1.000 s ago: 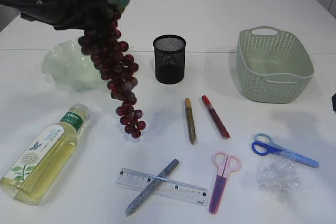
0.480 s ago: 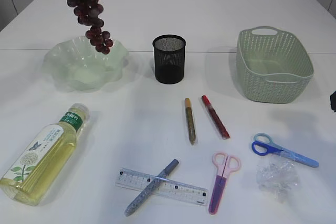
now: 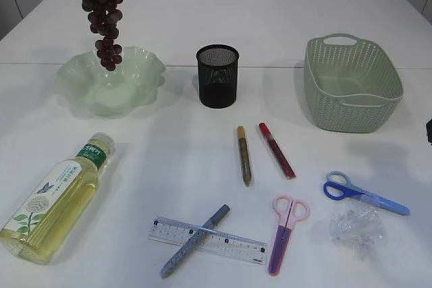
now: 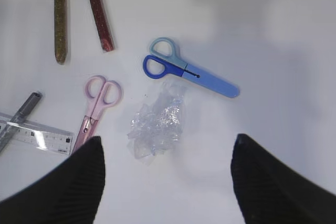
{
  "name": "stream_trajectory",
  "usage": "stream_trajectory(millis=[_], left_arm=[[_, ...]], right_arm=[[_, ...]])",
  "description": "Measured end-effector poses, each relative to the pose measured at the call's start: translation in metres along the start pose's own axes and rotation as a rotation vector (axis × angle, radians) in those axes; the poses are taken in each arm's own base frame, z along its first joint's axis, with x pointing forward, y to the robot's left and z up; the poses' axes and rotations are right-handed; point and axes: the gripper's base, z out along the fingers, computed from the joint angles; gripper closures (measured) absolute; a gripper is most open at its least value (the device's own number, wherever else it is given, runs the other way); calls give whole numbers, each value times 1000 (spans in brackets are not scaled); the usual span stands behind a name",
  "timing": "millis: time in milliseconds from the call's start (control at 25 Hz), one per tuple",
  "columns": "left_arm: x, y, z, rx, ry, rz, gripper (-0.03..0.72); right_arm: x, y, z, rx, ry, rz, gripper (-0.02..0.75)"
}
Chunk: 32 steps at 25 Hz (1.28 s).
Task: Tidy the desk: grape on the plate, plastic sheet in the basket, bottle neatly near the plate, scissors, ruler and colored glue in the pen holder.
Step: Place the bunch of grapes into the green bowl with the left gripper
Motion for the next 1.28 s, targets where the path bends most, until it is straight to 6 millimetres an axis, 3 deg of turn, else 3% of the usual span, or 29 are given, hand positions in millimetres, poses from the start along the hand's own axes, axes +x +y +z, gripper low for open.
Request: stream_trajectory(millis=[360,600,880,1040,1280], left_arm=[[47,33,57,-67,61,-16,561],[71,42,74,-89,142,-21,403],[78,43,73,-93,218,-28,231],[80,40,65,-93,309,-31,209],[75,34,37,-113,489,44,207]], right_arm=[[0,0,0,5,0,-6,160],[0,0,0,5,0,-6,160],[0,-1,0,7,-1,-7,160],[0,-1,0,7,-1,-7,160],[-1,-1,1,8,-5,-26,160]])
